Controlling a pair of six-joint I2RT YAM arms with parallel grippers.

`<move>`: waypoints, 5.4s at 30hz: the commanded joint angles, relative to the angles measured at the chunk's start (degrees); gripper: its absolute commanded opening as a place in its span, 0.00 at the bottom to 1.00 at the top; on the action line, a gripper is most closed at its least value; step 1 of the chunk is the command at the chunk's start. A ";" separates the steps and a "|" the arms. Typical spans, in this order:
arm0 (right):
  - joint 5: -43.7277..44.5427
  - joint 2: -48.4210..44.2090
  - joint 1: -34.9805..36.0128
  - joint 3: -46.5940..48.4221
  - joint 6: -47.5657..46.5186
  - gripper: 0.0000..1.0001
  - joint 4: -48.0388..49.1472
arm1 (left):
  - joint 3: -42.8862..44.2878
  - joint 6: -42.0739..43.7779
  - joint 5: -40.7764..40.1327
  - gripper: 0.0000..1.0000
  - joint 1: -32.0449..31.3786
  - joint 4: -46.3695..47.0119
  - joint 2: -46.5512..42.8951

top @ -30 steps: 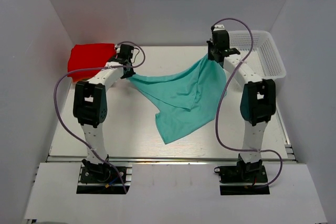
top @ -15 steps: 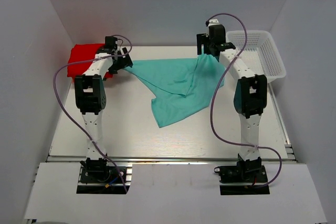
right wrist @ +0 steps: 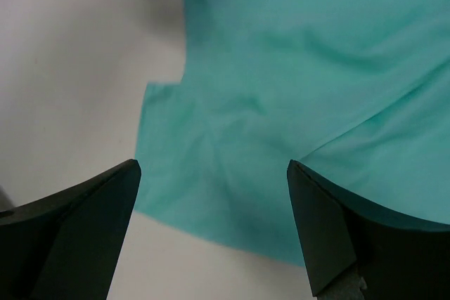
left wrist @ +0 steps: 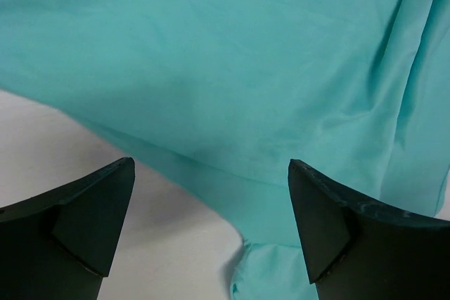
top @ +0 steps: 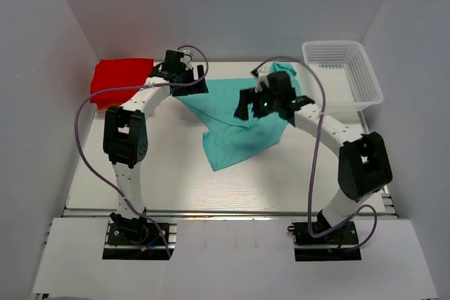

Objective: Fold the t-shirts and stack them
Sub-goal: Flatten out the tshirt

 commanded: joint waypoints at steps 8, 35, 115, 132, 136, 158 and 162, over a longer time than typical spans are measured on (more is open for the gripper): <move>-5.47 3.15 9.66 -12.95 6.86 0.90 3.69 | 4.37 0.74 -0.29 1.00 -2.76 3.19 10.34; 20.12 -26.17 6.85 -36.61 14.85 0.90 -13.00 | -33.29 -3.50 -13.63 1.00 -18.65 1.45 -25.60; 23.81 -9.86 -2.63 -30.71 17.58 0.90 -13.16 | 34.56 26.14 -47.65 0.06 -0.13 10.75 28.25; 19.15 -20.14 -3.34 -24.82 10.28 0.90 -13.44 | 23.01 13.22 -25.70 1.00 -0.66 -5.21 6.32; 18.63 -25.41 -3.08 -26.58 11.34 0.90 -15.72 | 11.71 3.68 -25.08 1.00 -1.80 -12.96 -3.43; 18.98 -34.20 17.22 -37.65 17.21 0.90 -22.94 | -64.45 -28.18 -29.37 0.75 4.09 -5.68 -56.54; 18.72 -35.09 19.59 -38.71 19.95 0.90 -23.37 | -64.46 -27.56 -29.38 0.69 6.19 -2.69 -52.85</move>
